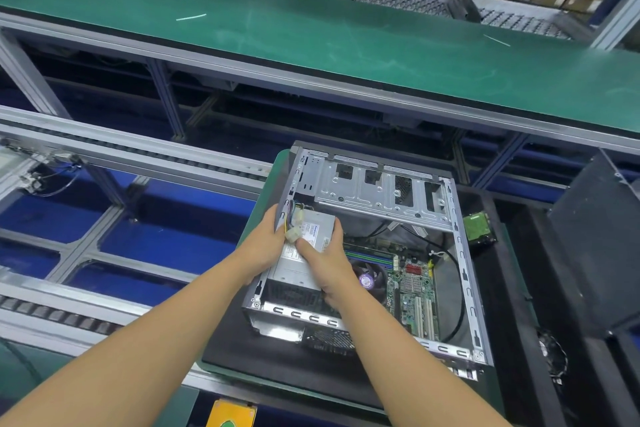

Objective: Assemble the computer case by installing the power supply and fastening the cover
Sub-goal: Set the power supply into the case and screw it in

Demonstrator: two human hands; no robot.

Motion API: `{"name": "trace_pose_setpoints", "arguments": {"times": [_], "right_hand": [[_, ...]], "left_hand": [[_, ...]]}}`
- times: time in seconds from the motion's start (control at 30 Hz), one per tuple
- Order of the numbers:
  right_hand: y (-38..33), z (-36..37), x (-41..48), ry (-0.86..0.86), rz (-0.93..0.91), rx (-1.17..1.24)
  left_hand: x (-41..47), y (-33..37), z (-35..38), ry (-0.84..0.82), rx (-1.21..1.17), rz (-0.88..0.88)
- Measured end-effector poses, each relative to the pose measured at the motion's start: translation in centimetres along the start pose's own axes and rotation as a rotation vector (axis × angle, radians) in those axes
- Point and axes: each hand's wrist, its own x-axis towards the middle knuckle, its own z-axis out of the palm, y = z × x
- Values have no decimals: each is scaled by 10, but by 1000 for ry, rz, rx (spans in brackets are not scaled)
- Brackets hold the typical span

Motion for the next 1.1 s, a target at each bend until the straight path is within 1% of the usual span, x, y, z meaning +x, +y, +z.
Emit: {"name": "trace_pose_setpoints", "arguments": {"times": [0.1, 0.37, 0.5, 0.53, 0.6, 0.67, 0.73, 0.83, 0.87, 0.93, 1.0, 1.1], "right_hand": [[-1, 0, -2, -21, -16, -12], [-4, 2, -5, 7, -10, -25], [-4, 18, -1, 51, -25, -143], [-3, 20, 2, 53, -13, -134], [0, 18, 4, 20, 15, -110], [0, 16, 5, -6, 25, -117], [2, 15, 7, 29, 54, -72], [4, 15, 7, 75, 222, 53], [5, 14, 8, 53, 284, 119], [5, 13, 8, -30, 360, 176], [5, 14, 9, -69, 373, 211], [8, 13, 13, -71, 343, 242]], "left_hand": [[1, 0, 0, 28, -6, 12], [4, -1, 2, 84, 38, -6], [4, -3, 5, 100, 165, 8], [5, -5, 5, 98, 157, 14], [2, -8, 5, 55, 44, 7], [0, -8, 4, 51, -17, 3], [-2, -6, 4, 77, -21, -9], [-5, -3, 4, 120, 11, -20], [-5, -3, 4, 136, 22, -24], [-4, -2, 5, 156, 51, -24], [-4, -1, 7, 169, 74, -14], [-3, 0, 8, 183, 121, -9]]}}
